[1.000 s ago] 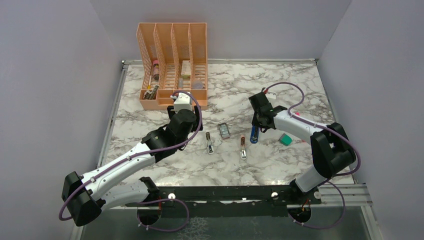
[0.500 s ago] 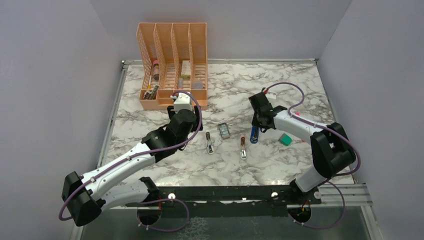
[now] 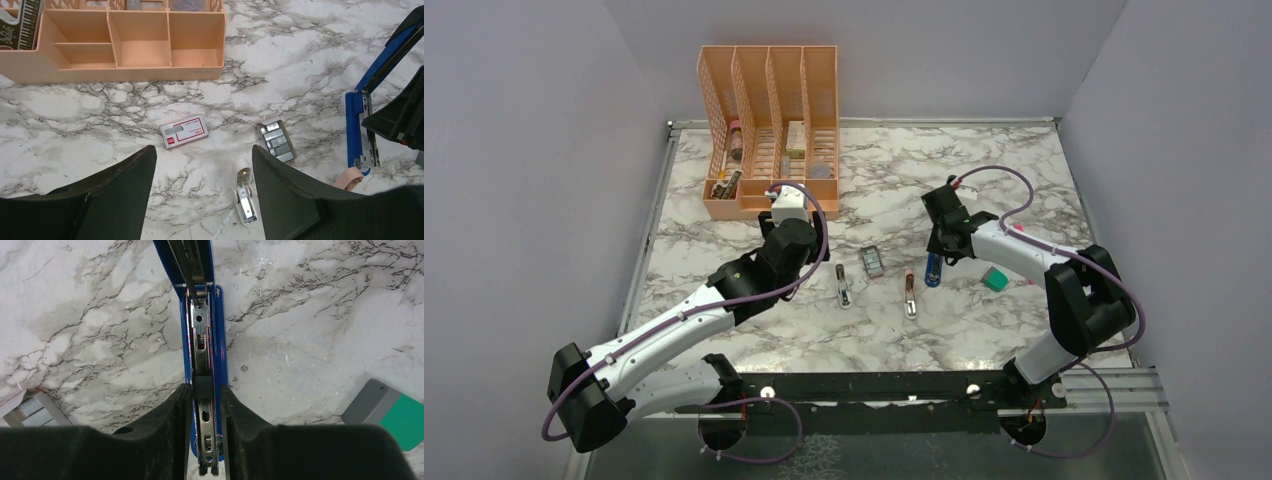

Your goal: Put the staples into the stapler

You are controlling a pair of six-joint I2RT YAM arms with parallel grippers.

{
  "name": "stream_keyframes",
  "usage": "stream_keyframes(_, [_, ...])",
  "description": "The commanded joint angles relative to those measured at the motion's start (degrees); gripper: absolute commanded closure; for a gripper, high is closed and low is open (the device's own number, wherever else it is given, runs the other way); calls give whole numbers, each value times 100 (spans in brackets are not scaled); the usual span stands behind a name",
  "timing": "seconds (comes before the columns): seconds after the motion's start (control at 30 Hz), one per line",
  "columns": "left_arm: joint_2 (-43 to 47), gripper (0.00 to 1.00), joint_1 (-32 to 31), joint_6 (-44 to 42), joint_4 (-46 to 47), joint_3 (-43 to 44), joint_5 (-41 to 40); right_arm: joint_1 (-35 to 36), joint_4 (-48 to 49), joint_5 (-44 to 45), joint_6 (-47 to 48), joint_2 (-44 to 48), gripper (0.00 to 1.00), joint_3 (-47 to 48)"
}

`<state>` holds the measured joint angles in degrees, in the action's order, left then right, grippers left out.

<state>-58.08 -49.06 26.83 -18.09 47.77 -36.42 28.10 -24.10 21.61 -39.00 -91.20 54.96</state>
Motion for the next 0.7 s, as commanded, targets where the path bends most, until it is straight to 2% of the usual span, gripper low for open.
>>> stream_keyframes(0.0, [35, 29, 44, 24, 77, -20, 117, -24, -210, 203, -45, 142, 68, 117])
stream_keyframes(0.2, [39, 29, 54, 15, 77, -1, 124, -24, -89, 179, 11, 378, 66, 100])
stream_keyframes(0.37, [29, 29, 49, 15, 77, 28, 140, -24, 186, -106, 504, 706, 67, 76])
stream_keyframes(0.53, [32, 29, 54, 24, 77, 47, 136, -16, 569, -1068, 1486, 841, 67, 209])
stream_keyframes(0.67, [121, 29, 54, 24, 77, 35, 127, 26, 771, -1748, 1880, 758, 67, 341])
